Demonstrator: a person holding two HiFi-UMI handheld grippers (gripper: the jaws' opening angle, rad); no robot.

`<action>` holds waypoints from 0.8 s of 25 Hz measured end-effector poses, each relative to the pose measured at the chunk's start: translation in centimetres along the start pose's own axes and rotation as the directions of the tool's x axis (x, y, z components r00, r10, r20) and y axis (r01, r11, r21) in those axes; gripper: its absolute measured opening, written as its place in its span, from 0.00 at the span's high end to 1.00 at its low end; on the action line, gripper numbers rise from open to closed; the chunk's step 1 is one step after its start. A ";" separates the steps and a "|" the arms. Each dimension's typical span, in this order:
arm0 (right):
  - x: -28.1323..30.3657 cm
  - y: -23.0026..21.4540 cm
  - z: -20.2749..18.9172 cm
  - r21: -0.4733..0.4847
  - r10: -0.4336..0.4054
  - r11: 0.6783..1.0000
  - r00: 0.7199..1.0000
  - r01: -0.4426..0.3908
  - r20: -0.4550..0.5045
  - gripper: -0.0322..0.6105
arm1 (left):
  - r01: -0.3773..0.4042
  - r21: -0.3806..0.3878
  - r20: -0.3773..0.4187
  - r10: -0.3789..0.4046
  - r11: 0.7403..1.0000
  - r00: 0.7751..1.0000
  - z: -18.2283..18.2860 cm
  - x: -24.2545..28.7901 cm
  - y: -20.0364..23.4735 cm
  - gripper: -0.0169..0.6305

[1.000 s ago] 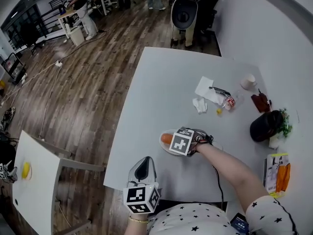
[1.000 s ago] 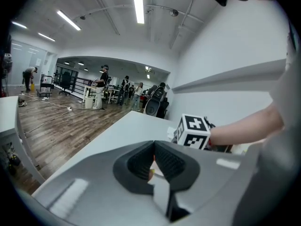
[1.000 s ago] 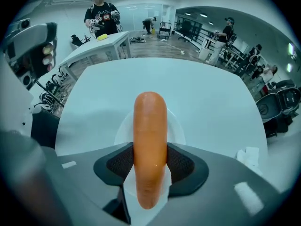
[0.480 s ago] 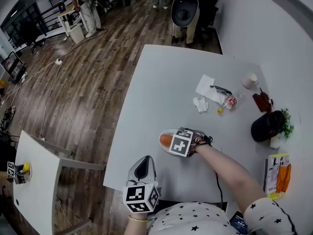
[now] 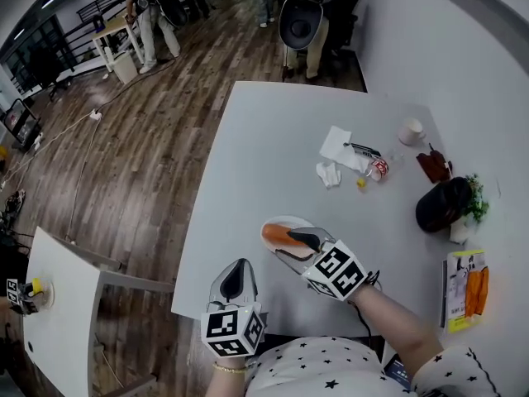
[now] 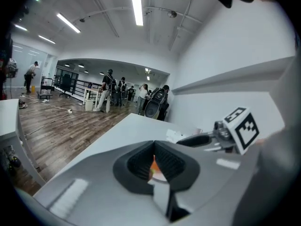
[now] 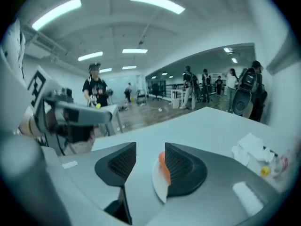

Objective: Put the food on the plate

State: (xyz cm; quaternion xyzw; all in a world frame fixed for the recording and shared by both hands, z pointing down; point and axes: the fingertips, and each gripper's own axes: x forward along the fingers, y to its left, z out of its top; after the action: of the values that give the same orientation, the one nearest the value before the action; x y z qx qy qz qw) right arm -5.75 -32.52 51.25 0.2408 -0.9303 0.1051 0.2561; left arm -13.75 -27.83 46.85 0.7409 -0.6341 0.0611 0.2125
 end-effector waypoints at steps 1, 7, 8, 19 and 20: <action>-1.3 0.5 1.0 0.072 -0.011 0.997 0.997 0.005 0.080 0.67 | 0.002 -0.003 0.005 -0.002 1.000 1.000 0.1 -0.1 -0.2 0.96; -6.8 1.6 2.5 0.333 -0.195 0.939 0.930 0.085 0.312 0.91 | 0.033 0.019 0.017 -0.034 0.999 0.999 0.2 -0.7 -2.0 0.96; -7.2 1.6 2.3 0.361 -0.218 0.928 0.923 0.095 0.317 0.95 | 0.038 0.024 0.017 -0.038 0.999 0.999 0.2 -0.8 -2.2 0.96; -8.0 2.1 2.4 0.332 -0.250 0.932 0.922 0.146 0.296 0.95 | 0.064 0.062 0.019 -0.066 0.996 0.998 0.5 -1.1 -3.8 0.96; -8.0 2.2 2.5 0.326 -0.249 0.934 0.922 0.148 0.296 0.95 | 0.065 0.062 0.019 -0.066 0.996 0.998 0.5 -1.1 -3.8 0.96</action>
State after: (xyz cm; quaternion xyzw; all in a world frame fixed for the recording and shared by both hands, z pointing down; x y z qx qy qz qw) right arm -1.84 -28.29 44.75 0.3848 -0.9039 0.1748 0.0655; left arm -10.38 -26.60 45.04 0.7681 -0.6096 0.0656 0.1848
